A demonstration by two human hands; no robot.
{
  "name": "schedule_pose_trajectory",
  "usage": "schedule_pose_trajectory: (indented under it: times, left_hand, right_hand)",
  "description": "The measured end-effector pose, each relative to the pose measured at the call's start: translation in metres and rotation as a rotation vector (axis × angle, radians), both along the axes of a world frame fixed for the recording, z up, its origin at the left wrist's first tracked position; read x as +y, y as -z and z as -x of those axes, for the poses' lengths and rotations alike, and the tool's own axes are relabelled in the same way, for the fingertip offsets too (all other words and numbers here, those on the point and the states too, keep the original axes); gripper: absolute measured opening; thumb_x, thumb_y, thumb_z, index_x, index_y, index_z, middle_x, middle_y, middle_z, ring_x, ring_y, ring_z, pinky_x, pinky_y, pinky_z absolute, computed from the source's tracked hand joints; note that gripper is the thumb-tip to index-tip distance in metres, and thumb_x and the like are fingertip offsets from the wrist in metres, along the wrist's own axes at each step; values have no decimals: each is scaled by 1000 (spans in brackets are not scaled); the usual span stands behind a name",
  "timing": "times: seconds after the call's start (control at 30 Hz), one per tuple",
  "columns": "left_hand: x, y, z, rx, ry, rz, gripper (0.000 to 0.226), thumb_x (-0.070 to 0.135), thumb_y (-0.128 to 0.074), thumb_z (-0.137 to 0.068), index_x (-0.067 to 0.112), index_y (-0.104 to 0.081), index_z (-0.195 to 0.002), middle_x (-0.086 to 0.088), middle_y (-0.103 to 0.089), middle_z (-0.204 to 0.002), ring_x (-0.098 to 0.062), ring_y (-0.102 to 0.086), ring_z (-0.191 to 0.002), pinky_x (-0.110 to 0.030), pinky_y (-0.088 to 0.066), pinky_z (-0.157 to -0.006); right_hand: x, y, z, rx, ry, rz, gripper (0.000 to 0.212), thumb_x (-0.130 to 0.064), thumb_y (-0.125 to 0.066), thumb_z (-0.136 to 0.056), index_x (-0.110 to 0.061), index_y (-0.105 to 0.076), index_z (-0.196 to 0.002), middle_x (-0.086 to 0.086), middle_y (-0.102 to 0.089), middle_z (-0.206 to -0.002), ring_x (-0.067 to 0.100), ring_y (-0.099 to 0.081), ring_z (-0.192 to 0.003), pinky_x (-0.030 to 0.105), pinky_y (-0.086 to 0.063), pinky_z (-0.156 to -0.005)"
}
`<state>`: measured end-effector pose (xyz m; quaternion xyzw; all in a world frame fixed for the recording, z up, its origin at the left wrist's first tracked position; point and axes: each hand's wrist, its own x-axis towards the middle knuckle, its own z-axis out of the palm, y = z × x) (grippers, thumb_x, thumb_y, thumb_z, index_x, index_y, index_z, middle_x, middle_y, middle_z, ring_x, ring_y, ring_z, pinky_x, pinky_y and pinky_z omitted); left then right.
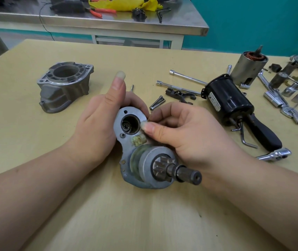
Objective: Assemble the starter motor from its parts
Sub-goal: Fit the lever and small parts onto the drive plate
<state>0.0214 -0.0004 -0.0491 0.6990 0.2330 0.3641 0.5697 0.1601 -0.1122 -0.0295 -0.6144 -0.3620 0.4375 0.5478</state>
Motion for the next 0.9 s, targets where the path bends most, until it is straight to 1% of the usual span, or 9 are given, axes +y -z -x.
schedule_pose_trajectory:
  times: [0.13, 0.27, 0.37, 0.53, 0.63, 0.7, 0.77, 0.83, 0.9]
  left_hand:
    - [-1, -1, 1, -86, -2, 55, 73, 67, -31, -100, 16, -78, -74, -15, -71, -69, -24, -65, -64, -31, -51, -59]
    - [-4, -3, 2, -179, -41, 51, 68, 62, -36, -99, 16, -78, -72, -12, -72, -69, -26, -65, -65, -32, -52, -60]
    - [-6, -5, 2, -201, -98, 29, 67, 63, -38, -98, 18, -79, -71, -17, -71, -70, -31, -65, -66, -38, -50, -63]
    - [-5, -6, 0, -189, -127, 33, 69, 66, -36, -98, 19, -79, -70, -21, -71, -72, -36, -65, -70, -46, -50, -67]
    - [-3, -7, 0, -183, -109, 54, 69, 66, -36, -98, 20, -79, -70, -18, -71, -72, -32, -65, -70, -42, -50, -67]
    - [-2, -8, 0, -172, -92, 82, 68, 69, -39, -96, 20, -79, -70, -24, -69, -73, -33, -64, -70, -43, -50, -69]
    - [-1, -9, -1, -156, -82, 100, 69, 72, -42, -94, 19, -78, -70, -33, -65, -78, -35, -64, -71, -47, -49, -72]
    - [-1, -11, -1, -152, -78, 108, 69, 72, -42, -93, 19, -78, -70, -34, -64, -79, -35, -64, -70, -46, -50, -71]
    - [-3, -10, -2, -165, -87, 95, 70, 71, -40, -94, 17, -78, -70, -33, -64, -76, -34, -63, -68, -44, -50, -67]
  right_hand:
    - [0, 2, 4, -25, 1, 5, 12, -12, -82, -87, -15, -71, -86, 5, -74, -73, 15, -67, -63, 33, -55, -60]
    - [-4, 6, 5, -191, -27, 23, 20, -37, -80, -88, -23, -70, -98, -3, -77, -85, 10, -71, -73, 32, -57, -68]
    - [-4, 6, 4, -233, -106, 58, 23, -47, -73, -93, -24, -70, -97, -7, -75, -75, 5, -66, -62, 33, -52, -62]
    - [-1, 1, 2, -185, -185, 60, 23, -43, -68, -97, -21, -69, -92, -4, -69, -69, 10, -59, -57, 36, -48, -60]
    - [1, -5, -1, -129, -192, 67, 21, -34, -70, -97, -17, -67, -87, -2, -66, -64, 9, -56, -50, 28, -45, -49]
    - [3, -11, -4, -124, -219, 72, 21, -32, -70, -96, -16, -66, -84, 0, -65, -63, 9, -54, -47, 25, -42, -45]
    - [4, -16, -8, -141, -242, 71, 22, -32, -70, -96, -13, -67, -85, 4, -67, -66, 13, -55, -51, 30, -44, -50]
    - [5, -17, -9, -140, -240, 71, 23, -32, -71, -95, -11, -69, -86, 6, -68, -68, 15, -57, -54, 35, -44, -55]
    - [4, -15, -8, -112, -229, 69, 22, -32, -71, -95, -13, -69, -84, 5, -67, -67, 13, -57, -53, 33, -45, -53]
